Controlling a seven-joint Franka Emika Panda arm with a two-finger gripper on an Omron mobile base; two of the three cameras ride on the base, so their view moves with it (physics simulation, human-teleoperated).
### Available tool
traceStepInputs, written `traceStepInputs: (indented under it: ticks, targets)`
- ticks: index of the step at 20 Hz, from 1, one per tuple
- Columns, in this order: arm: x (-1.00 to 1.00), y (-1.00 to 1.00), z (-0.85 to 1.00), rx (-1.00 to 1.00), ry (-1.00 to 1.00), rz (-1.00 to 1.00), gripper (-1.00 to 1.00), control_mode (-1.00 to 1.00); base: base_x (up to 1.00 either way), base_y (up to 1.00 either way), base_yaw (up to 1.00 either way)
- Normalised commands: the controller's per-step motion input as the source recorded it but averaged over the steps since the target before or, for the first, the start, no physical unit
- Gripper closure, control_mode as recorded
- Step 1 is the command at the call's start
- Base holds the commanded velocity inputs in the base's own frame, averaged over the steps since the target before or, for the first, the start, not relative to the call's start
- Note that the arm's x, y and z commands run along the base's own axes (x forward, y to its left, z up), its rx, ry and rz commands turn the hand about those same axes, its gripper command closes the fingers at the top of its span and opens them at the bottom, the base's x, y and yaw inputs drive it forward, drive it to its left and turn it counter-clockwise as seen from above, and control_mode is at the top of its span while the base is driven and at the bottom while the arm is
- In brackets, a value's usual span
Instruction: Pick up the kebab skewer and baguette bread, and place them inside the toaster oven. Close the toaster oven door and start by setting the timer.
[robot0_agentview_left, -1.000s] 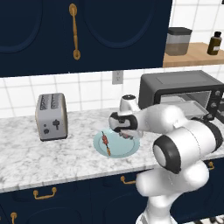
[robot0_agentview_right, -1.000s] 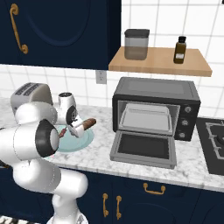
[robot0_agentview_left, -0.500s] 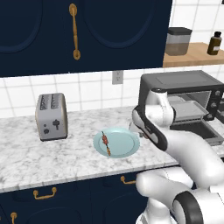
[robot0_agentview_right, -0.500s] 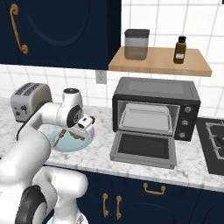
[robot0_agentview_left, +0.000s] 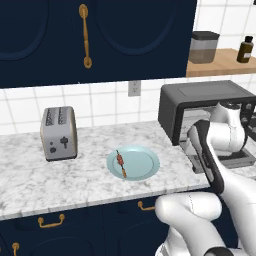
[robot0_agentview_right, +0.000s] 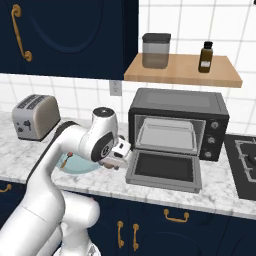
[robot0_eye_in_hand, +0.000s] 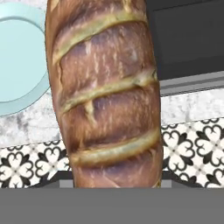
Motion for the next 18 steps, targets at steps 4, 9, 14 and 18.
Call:
traceStepInputs:
  ticks: [4,9,14,18]
  targets:
    - [0.09,-0.73,0.44,0.0,0.0,0.03,1.0,-1.0,0.0,0.0,0.0]
    - [0.63,-0.39,0.03,0.0,0.02,0.12,1.0,-1.0,0.0,0.0,0.0]
    - [0.65,-0.23,0.0,0.02,-0.04,0.08,1.0,-1.0,0.0,0.0,0.0]
    - [0.48,-0.35,0.13,0.01,0.1,0.0,1.0,-1.0,0.0,0.0,0.0]
